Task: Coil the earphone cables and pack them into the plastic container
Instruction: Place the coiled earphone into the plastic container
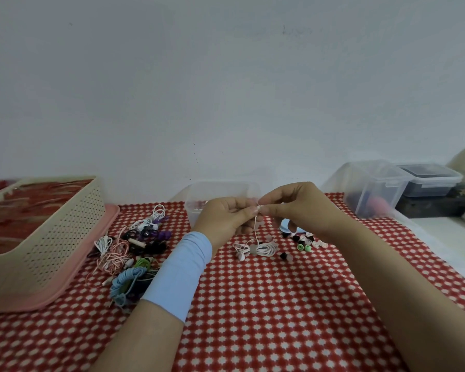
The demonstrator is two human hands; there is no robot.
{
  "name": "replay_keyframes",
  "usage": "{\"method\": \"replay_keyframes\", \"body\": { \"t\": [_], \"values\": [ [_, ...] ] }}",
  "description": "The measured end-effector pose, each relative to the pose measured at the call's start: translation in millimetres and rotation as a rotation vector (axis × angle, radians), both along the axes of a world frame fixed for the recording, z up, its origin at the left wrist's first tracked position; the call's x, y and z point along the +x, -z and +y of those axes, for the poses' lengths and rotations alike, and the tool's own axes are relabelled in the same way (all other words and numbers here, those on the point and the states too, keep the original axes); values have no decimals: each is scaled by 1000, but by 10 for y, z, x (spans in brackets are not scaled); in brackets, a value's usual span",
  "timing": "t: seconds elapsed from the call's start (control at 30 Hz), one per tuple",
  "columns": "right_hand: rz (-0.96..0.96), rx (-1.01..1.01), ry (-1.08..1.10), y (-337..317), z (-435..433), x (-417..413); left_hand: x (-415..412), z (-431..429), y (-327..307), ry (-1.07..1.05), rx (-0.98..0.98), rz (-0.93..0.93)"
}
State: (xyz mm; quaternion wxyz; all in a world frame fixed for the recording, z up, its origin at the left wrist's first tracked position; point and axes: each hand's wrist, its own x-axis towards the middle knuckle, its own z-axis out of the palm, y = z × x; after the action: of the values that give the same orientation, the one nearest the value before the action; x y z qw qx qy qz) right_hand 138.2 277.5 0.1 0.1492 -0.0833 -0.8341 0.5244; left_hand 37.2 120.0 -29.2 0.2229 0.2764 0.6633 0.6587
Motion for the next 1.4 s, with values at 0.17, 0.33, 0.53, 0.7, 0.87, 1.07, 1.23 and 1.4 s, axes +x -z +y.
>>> {"method": "replay_keyframes", "body": {
  "t": [0.17,0.33,0.53,0.7,0.87,1.07,1.23,1.4],
  "values": [
    [18,77,14,-14,2,-9,9,5,-9,-9,-6,0],
    [32,83,-21,-10,-25,16,18,13,7,-31,-37,32],
    [-108,-132,-99,-62,59,112,21,-23,5,47,18,-5],
    [-130,-302,-139,0,40,85,32,-46,-8,107,18,-21],
    [-185,-319,-189,35,40,49,2,-75,22,119,5,0],
    [-217,-332,-243,14,83,56,-1,-81,6,156,-4,-5],
    [-184,-310,-200,26,75,29,4,-75,14,121,25,-28],
    [-190,-296,-197,0,89,48,7,-74,-15,115,17,-28]
  ]
}}
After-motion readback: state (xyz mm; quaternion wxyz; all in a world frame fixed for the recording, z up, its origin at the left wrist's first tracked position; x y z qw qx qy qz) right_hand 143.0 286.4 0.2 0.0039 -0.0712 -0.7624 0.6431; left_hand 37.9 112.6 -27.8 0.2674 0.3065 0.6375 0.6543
